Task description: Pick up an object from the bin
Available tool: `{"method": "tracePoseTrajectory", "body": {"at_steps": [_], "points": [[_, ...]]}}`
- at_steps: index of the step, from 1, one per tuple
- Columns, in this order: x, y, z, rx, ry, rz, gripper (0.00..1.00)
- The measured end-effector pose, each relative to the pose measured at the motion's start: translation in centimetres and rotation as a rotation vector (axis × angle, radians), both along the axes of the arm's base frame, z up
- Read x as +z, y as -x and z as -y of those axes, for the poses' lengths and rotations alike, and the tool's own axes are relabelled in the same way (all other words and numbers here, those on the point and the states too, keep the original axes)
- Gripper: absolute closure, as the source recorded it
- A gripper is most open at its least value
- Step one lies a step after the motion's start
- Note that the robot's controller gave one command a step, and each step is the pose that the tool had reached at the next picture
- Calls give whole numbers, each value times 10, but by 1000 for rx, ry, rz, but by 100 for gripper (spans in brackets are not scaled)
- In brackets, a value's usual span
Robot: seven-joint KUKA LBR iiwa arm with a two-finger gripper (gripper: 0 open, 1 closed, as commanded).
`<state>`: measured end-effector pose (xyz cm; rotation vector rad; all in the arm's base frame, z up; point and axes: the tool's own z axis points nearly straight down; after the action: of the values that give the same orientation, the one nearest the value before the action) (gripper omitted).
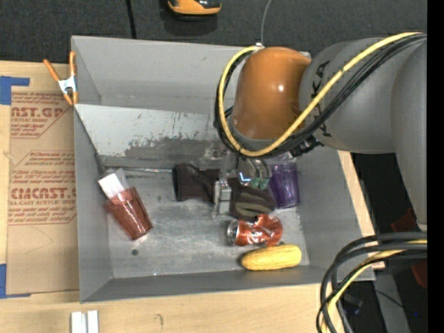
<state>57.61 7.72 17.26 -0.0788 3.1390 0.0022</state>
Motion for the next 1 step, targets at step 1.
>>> {"method": "tracePoseTrajectory", "body": {"at_steps": [1], "points": [[-18,4,16,64,1,0,0]]}}
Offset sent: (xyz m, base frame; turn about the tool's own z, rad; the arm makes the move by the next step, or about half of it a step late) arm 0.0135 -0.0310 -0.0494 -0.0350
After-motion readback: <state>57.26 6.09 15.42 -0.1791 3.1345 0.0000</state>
